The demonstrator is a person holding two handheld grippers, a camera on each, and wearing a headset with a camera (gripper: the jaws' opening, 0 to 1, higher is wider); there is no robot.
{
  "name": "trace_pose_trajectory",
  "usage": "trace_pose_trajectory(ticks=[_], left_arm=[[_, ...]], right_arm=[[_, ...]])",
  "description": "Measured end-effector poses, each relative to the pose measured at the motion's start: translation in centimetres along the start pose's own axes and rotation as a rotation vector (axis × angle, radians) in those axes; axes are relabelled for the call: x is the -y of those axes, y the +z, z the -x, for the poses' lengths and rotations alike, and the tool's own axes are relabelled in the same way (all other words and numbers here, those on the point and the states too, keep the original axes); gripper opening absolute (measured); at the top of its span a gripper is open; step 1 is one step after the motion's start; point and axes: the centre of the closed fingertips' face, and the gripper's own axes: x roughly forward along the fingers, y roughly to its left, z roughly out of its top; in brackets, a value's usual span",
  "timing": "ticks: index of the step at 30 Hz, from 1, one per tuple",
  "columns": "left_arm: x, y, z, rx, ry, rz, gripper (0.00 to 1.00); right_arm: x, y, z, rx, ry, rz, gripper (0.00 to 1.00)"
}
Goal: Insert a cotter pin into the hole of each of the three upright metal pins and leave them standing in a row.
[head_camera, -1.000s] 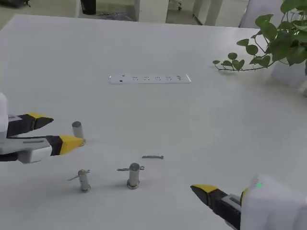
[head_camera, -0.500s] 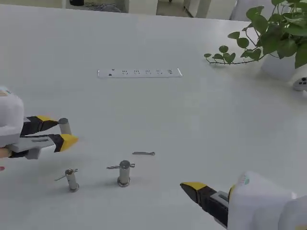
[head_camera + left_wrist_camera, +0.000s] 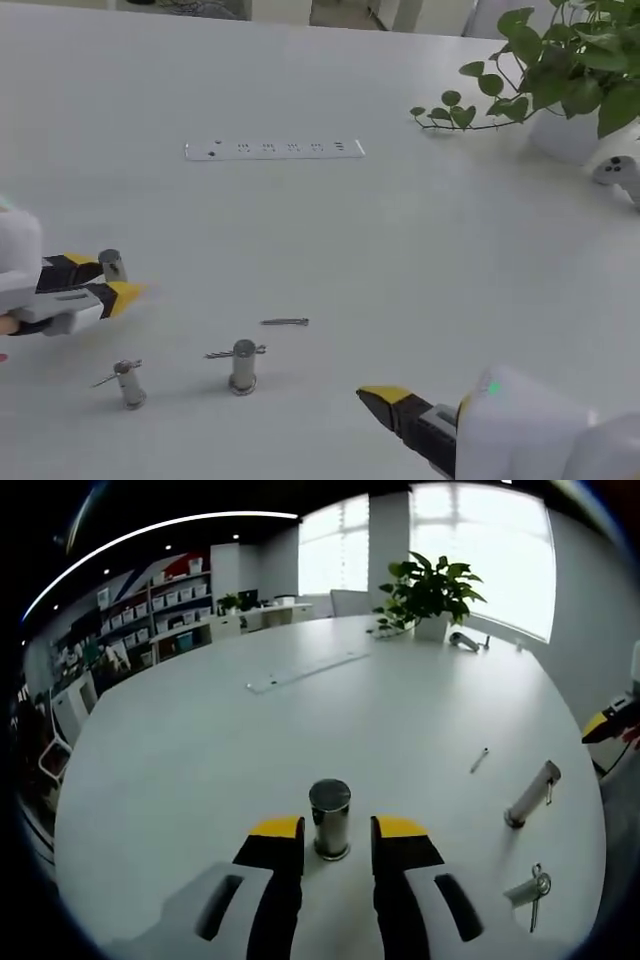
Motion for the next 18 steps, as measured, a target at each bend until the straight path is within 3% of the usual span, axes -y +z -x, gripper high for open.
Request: trace_pose_trajectory(ticks=[8,18], left_arm=[[-0.04,0.06,-0.40,0.013,-0.027,0.028,0.14],[-0.21,-0.03,-0.08,0.020,-0.047,0.003,0.10]], right_arm=[[-0.03,-0.33,0.21,-0.013,0.007,-0.008,0.89],[0.29,-0.80,0.44,-0.025,-0.002,-0.022,0.89]])
